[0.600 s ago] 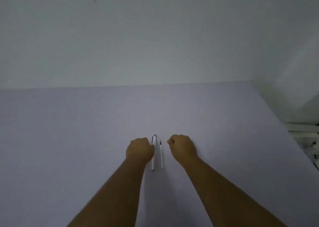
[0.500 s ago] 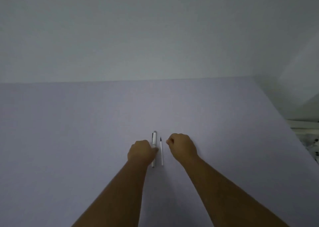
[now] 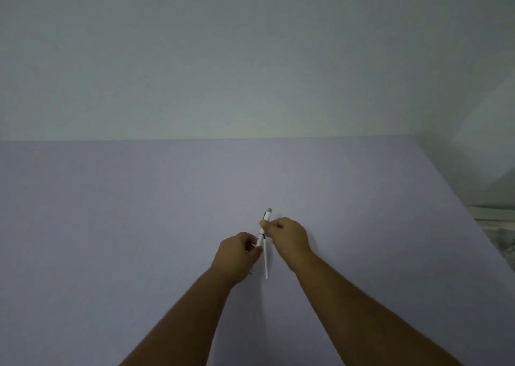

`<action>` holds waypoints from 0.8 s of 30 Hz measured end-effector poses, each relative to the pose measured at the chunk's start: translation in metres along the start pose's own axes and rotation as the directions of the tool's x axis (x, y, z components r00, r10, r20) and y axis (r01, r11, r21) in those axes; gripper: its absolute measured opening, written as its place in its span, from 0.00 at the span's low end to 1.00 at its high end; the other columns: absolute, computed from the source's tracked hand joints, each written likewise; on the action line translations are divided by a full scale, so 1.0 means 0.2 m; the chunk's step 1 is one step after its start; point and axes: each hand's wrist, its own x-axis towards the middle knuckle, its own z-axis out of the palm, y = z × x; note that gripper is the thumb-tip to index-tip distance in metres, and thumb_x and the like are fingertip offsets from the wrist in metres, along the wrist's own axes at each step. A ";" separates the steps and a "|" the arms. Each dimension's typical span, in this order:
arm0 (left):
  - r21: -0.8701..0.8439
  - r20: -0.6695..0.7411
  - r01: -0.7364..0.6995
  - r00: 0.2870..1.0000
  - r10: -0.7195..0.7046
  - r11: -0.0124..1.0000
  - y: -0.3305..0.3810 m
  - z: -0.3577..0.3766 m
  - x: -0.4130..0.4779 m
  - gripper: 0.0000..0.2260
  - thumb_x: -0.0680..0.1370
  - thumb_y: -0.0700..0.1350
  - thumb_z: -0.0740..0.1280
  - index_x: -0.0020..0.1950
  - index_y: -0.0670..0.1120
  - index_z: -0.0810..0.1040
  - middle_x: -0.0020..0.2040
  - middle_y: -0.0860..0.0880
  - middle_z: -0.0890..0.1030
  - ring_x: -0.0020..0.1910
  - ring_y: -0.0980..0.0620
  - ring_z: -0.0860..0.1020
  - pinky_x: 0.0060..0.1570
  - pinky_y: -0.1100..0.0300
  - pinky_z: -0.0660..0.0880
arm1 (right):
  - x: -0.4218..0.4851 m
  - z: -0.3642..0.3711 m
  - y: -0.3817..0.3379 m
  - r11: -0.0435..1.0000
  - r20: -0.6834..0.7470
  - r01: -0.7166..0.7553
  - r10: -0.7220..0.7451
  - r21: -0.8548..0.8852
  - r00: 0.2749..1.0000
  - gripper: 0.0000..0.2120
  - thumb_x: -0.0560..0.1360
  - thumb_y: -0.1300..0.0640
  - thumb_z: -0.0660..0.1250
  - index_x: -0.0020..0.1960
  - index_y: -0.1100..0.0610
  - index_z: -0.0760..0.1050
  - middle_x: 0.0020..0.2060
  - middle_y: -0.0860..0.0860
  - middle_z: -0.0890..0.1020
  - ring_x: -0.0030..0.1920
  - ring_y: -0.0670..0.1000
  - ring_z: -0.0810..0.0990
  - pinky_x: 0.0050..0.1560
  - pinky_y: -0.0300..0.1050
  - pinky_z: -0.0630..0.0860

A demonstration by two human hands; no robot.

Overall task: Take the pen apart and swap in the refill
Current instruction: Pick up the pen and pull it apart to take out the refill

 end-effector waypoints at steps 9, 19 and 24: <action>-0.056 0.157 0.020 0.988 -0.011 0.998 0.05 -0.06 -0.05 0.07 0.76 0.47 0.64 0.47 0.45 0.79 0.37 0.49 0.79 0.36 0.52 0.77 0.44 0.56 0.77 | 0.04 -0.03 -0.07 0.946 -0.079 -0.197 0.224 0.258 0.971 0.17 0.75 0.50 0.62 0.33 0.58 0.78 0.30 0.54 0.81 0.30 0.51 0.76 0.37 0.47 0.76; -0.218 0.068 0.133 0.990 -0.121 0.967 -0.05 -0.07 -0.08 0.04 0.76 0.47 0.66 0.42 0.49 0.77 0.38 0.50 0.78 0.40 0.50 0.78 0.50 0.52 0.80 | -0.03 -0.02 0.24 0.911 -0.029 -0.027 0.017 -0.411 0.999 0.15 0.76 0.52 0.63 0.46 0.64 0.78 0.42 0.60 0.84 0.42 0.57 0.81 0.42 0.47 0.76; -0.224 0.061 0.131 0.991 -0.120 0.966 -0.06 -0.07 -0.07 0.04 0.76 0.47 0.66 0.40 0.52 0.76 0.39 0.52 0.79 0.41 0.51 0.78 0.49 0.53 0.80 | -0.04 0.01 0.25 0.887 -0.072 0.010 -0.048 -0.462 0.996 0.14 0.76 0.52 0.62 0.47 0.64 0.77 0.44 0.59 0.83 0.43 0.55 0.80 0.42 0.46 0.75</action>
